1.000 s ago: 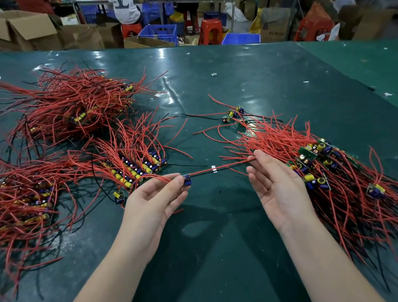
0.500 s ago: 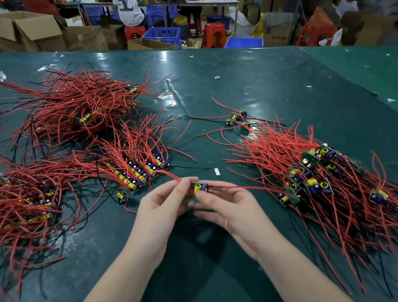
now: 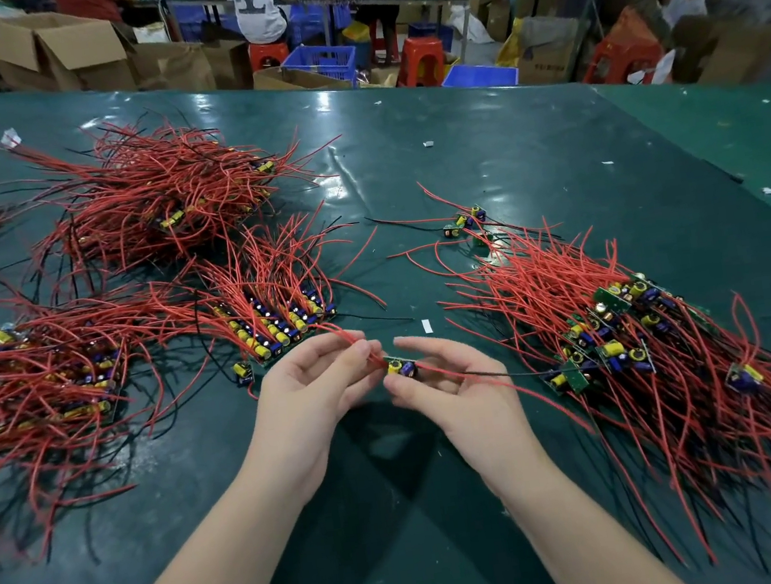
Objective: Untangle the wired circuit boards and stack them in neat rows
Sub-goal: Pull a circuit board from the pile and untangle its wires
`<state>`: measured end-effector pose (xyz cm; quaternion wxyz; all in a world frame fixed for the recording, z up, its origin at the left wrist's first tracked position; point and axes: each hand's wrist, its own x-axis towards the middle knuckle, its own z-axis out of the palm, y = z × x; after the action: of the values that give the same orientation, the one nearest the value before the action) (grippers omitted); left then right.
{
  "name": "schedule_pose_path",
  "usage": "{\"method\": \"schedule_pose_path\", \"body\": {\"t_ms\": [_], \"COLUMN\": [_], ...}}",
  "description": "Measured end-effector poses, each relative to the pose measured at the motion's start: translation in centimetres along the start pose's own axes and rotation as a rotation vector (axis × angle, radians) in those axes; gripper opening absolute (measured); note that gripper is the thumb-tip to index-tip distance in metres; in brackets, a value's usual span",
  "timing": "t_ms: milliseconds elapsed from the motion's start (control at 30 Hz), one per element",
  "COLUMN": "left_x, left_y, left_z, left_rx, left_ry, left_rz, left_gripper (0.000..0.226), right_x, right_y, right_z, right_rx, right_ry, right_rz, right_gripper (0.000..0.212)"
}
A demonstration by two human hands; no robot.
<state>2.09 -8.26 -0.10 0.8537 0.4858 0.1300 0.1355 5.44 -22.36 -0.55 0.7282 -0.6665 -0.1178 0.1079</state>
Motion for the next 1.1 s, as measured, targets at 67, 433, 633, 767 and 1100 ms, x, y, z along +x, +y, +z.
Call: {"method": "schedule_pose_path", "body": {"t_ms": [67, 433, 633, 767, 1100], "left_x": [0.0, -0.2, -0.4, -0.2, 0.1], "left_y": [0.0, -0.1, -0.3, -0.3, 0.0], "left_z": [0.0, 0.4, 0.7, 0.5, 0.4], "left_rx": [0.002, -0.028, -0.056, -0.082, -0.161], "left_ry": [-0.007, -0.016, 0.009, -0.022, -0.023], "left_rz": [0.005, 0.112, 0.108, 0.037, 0.039], "left_gripper": [0.020, 0.013, 0.019, 0.017, 0.014], "right_x": [-0.1, 0.1, 0.0, 0.1, 0.2], "right_y": [0.0, -0.5, -1.1, -1.2, -0.7], "right_z": [-0.1, 0.3, 0.0, -0.1, -0.1], "right_rx": [-0.041, 0.386, 0.592, 0.590, 0.491], "right_ry": [-0.001, -0.030, -0.110, -0.114, -0.034], "right_rz": [-0.043, 0.098, 0.216, 0.245, 0.209], "right_gripper": [0.021, 0.008, 0.013, 0.013, 0.022]}}
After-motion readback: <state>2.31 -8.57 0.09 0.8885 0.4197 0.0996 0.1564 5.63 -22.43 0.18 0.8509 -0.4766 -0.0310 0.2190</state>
